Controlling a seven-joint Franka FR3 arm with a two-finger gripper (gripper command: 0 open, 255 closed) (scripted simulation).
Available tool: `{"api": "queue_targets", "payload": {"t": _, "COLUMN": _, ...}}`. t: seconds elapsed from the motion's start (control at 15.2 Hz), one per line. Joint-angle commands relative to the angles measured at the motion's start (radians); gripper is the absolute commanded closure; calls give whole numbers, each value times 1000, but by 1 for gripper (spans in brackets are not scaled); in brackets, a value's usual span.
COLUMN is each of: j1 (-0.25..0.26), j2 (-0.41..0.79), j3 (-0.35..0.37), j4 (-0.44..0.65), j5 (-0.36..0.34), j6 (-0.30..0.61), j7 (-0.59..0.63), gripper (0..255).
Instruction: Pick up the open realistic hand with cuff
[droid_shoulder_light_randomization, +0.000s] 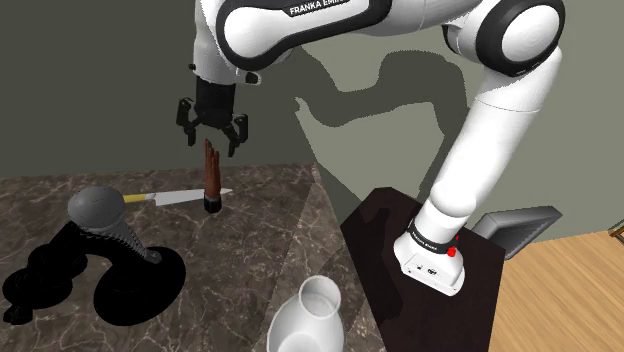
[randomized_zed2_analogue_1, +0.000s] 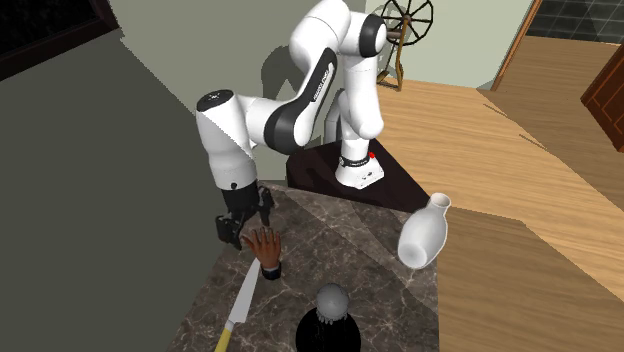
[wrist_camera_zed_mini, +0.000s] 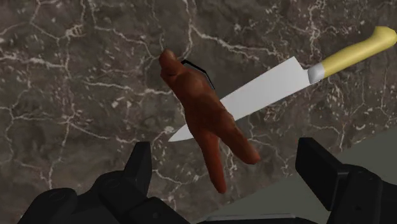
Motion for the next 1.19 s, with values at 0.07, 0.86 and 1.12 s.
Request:
{"api": "queue_targets", "payload": {"t": 0.07, "j1": 5, "j2": 20, "j3": -1, "j4": -18, "j5": -12, "j6": 37, "j7": 10, "gripper": 0}}
{"api": "queue_targets", "payload": {"t": 0.86, "j1": 10, "j2": 37, "j3": -3, "j4": -50, "j5": -21, "j6": 82, "j7": 10, "gripper": 255}}
{"api": "queue_targets", "payload": {"t": 1.12, "j1": 8, "j2": 31, "j3": -2, "j4": -42, "j5": -17, "j6": 70, "j7": 9, "gripper": 255}}
